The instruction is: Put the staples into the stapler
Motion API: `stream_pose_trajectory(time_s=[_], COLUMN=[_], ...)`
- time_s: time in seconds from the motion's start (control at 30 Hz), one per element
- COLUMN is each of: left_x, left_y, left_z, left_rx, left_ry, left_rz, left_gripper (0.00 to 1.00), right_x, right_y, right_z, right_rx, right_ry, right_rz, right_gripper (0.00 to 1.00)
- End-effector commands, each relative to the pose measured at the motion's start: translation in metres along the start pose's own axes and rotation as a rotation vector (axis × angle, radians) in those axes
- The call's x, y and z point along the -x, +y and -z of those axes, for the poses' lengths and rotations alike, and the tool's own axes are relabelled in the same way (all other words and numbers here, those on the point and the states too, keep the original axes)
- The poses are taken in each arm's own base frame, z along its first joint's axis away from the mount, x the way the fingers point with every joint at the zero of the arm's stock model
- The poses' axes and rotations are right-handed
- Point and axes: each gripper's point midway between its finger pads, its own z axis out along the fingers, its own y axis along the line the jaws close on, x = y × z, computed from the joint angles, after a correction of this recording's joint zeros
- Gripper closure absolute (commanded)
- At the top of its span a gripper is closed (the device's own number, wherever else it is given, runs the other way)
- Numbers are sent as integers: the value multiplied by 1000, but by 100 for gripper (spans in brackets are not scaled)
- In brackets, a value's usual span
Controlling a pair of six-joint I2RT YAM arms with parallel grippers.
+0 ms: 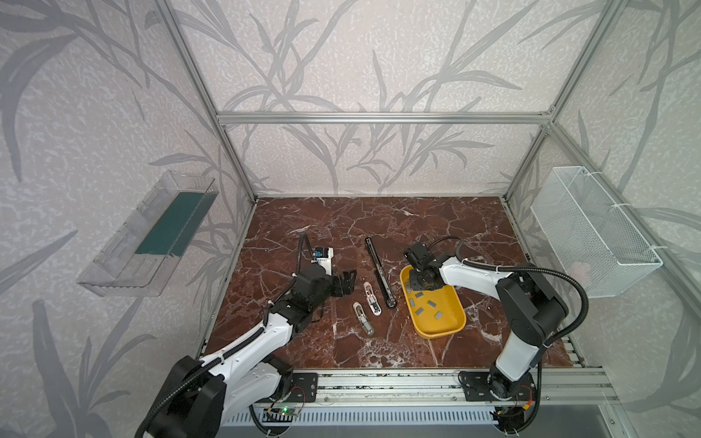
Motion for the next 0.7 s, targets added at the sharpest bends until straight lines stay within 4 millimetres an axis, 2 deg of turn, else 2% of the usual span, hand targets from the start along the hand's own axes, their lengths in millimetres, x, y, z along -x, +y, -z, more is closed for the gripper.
stream_pose_trajectory(time_s=[0.0,0.07,0.23,0.5,0.67], left_x=[16,16,17,18,19], left_y=[-10,-8,-8,-3,-2], left_z=[0,0,0,-1,0], left_rx=[-24,-15,-9,18,23], left_ry=[-32,-30,-32,-32,-41], left_rz=[3,2,-6,-14,-18], left_gripper=[8,8,8,8,8], right_x=[-5,-2,9,18,17], right_y=[-13,-15,-16,8,20], right_z=[9,14,41,95,128], right_rx=[-37,-36,19,277,346], right_ry=[0,-24,-128,-371,-500], right_rz=[-2,-2,-2,47,103], right_gripper=[89,89,89,89,89])
